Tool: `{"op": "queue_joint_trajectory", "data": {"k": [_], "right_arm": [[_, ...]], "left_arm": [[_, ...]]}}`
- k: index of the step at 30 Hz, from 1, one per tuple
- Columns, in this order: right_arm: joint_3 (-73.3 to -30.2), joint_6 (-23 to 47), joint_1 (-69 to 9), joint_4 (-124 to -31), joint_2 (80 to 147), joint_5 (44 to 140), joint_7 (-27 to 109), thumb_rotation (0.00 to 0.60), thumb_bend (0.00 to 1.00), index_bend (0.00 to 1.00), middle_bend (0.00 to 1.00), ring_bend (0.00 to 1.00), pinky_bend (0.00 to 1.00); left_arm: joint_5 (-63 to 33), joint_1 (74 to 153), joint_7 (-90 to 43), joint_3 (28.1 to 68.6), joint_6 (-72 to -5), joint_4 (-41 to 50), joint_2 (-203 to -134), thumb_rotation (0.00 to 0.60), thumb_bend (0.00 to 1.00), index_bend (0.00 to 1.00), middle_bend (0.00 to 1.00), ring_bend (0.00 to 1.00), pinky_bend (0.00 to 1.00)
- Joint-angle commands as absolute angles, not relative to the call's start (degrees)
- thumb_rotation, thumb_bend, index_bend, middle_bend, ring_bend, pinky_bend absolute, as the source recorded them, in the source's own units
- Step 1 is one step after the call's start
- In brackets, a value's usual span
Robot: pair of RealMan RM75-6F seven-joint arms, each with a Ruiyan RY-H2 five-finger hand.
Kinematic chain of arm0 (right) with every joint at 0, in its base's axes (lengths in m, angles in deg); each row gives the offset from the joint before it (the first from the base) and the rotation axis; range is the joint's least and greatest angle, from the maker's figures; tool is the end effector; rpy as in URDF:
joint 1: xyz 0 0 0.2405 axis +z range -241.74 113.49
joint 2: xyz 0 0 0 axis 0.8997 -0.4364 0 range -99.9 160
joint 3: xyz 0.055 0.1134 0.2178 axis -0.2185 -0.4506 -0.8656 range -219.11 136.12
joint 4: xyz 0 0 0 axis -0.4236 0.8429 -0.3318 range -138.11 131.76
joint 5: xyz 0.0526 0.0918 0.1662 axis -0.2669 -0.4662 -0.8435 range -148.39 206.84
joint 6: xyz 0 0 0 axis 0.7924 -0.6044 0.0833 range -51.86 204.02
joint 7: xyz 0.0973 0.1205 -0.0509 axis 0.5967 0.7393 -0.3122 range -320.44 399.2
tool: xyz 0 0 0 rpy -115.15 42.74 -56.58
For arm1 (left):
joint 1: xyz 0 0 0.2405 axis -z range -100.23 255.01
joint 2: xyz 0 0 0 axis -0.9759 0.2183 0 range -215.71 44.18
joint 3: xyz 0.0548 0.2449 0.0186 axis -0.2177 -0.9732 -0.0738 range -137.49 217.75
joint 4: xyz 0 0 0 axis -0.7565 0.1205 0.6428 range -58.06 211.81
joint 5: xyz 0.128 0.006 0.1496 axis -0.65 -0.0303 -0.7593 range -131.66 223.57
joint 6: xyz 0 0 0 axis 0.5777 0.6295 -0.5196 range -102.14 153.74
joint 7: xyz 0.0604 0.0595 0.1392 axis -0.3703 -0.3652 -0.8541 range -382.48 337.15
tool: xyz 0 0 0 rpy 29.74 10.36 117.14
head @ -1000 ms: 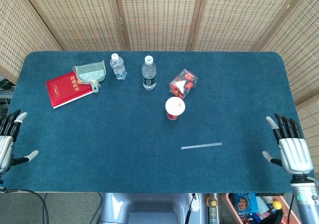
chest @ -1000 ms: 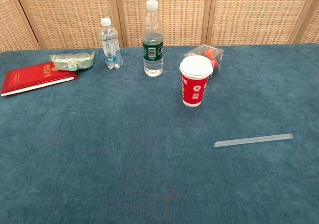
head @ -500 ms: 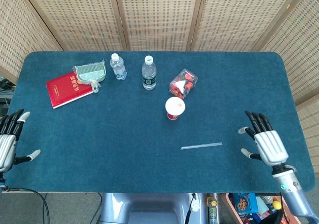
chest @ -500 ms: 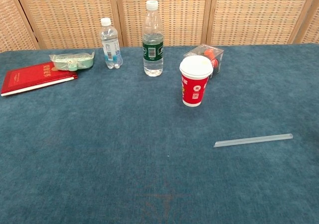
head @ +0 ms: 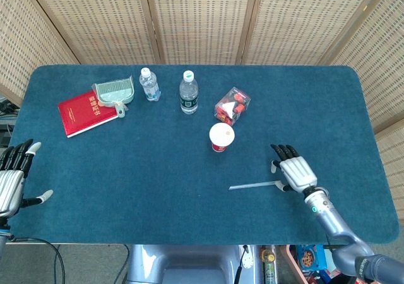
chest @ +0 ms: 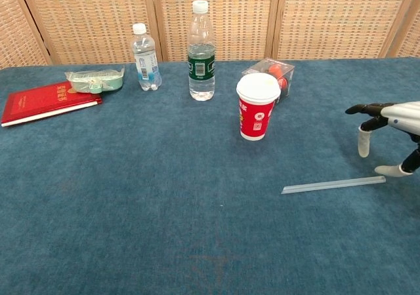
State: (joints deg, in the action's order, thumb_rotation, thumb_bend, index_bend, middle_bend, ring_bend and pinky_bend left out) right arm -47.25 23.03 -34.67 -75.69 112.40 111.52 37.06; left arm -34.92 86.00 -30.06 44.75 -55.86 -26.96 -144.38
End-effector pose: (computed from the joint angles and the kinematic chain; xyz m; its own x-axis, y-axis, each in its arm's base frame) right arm -0.2616 -0.3271 0.0286 0.5257 -0.3004 0.7958 -0.8426 -0.3123 0.4387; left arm -0.2690 0.2192 0.1804 0.4084 0.0222 0.9125 0.9128 -0.0074 -0.4084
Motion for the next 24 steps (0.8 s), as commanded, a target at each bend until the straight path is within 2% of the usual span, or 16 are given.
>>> {"op": "queue_joint_trajectory", "data": {"k": [1,24], "right_arm": [[-46.77,23.74,-34.11,-74.55,113.63,110.86,36.14,0.6,0.36,0.49,0.08,0.0,0.0],[-43.46,20.23,-34.97,-70.48,117.23,112.9,37.31,0.6,0.38,0.52,0.09,0.0,0.0]], "left_arm": [[-34.88,85.99,-30.09,44.76,-55.89,-27.0,-144.38,0.6,0.05,0.0,0.0,0.0,0.0],[-34.87,86.02,-29.24,44.73,-55.89,-27.12,-144.15,0.6,0.06,0.0,0.0,0.0,0.0]]}}
